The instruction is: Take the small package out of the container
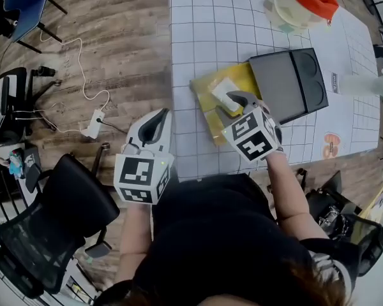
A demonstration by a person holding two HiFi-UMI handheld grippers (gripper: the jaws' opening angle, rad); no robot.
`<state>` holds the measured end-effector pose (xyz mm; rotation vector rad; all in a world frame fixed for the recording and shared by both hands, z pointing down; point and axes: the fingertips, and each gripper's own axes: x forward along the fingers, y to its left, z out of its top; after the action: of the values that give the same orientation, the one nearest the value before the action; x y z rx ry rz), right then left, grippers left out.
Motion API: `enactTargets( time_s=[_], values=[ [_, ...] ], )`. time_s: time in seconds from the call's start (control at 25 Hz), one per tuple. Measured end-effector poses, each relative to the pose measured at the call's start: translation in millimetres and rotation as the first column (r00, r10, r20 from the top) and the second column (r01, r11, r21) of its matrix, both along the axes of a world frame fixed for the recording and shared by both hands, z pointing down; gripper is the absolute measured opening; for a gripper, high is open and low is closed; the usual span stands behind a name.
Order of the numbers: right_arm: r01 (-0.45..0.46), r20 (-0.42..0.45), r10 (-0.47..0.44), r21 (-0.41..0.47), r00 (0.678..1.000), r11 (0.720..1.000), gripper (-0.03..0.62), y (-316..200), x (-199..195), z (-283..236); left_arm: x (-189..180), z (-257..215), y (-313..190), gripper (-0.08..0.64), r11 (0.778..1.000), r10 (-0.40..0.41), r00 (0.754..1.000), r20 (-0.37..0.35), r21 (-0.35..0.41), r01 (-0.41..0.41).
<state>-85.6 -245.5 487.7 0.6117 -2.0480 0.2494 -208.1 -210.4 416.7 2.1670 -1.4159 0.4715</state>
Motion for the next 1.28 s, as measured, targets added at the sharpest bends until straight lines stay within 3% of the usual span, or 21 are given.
enactTargets(
  time_s=[0.32,0.72,1.12,1.28],
  values=[
    [-0.028,-0.114,0.023,-0.043,0.993,0.999,0.173,-10.2,-9.7,34.6,-17.4,20.9,-29.7,0.028,0.995,0.091,0.995,-0.035,-0.046,-0.093],
    [-0.091,-0.116,0.073,-0.156,0.991,0.984,0.173,-13.7,-8.9,41.3,-18.7,36.6,-42.9,0.028,0.984,0.160,0.984,-0.075,-0.071,-0.166],
    [-0.062,-0.145,0.042,-0.133,0.989,0.989,0.017,-9.6,-13.3,42.1,-18.6,35.8,-40.4,0.028,0.979,0.187,0.979,-0.085,-0.067,-0.193],
    [-0.051,-0.165,0.033,-0.107,0.986,0.993,0.015,-6.9,-13.9,40.7,-18.7,31.8,-37.3,0.028,0.980,0.187,0.979,-0.082,-0.056,-0.191]
  ],
)
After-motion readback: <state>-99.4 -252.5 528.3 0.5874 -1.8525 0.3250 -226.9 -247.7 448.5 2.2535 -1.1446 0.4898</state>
